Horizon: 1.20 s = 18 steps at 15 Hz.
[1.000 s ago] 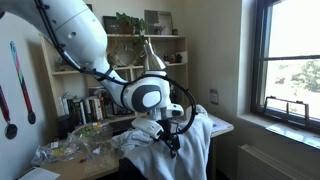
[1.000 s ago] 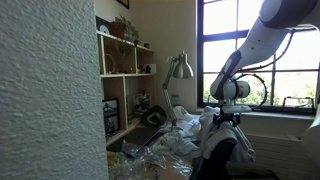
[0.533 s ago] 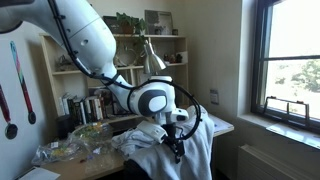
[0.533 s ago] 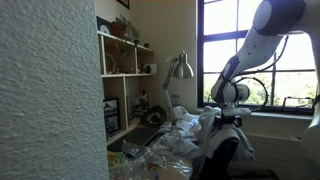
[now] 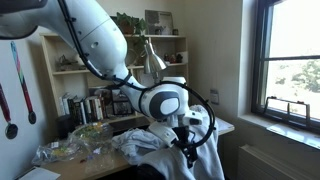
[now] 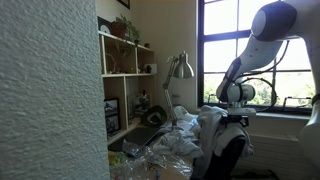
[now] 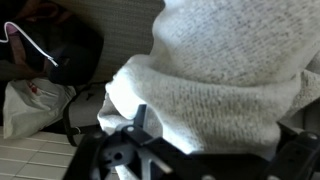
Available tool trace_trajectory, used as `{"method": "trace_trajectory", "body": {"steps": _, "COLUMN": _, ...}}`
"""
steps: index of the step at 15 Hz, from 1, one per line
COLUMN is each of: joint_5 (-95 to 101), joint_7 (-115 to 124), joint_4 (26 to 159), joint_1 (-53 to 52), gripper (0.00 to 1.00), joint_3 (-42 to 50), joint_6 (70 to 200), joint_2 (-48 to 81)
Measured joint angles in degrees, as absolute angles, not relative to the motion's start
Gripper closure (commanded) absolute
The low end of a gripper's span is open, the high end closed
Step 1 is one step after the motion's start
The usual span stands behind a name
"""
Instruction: Pull the chair out of the desk
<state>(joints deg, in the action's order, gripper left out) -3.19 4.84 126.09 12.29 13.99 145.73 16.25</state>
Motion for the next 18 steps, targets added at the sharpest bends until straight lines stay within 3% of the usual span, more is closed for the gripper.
{"method": "trace_trajectory", "body": {"steps": 18, "joint_5": -7.02, "joint_7": 1.16, "joint_4": 121.28, "joint_1": 27.36, "gripper": 0.0, "joint_3": 21.86, "joint_6": 143.62, "joint_2": 20.22}}
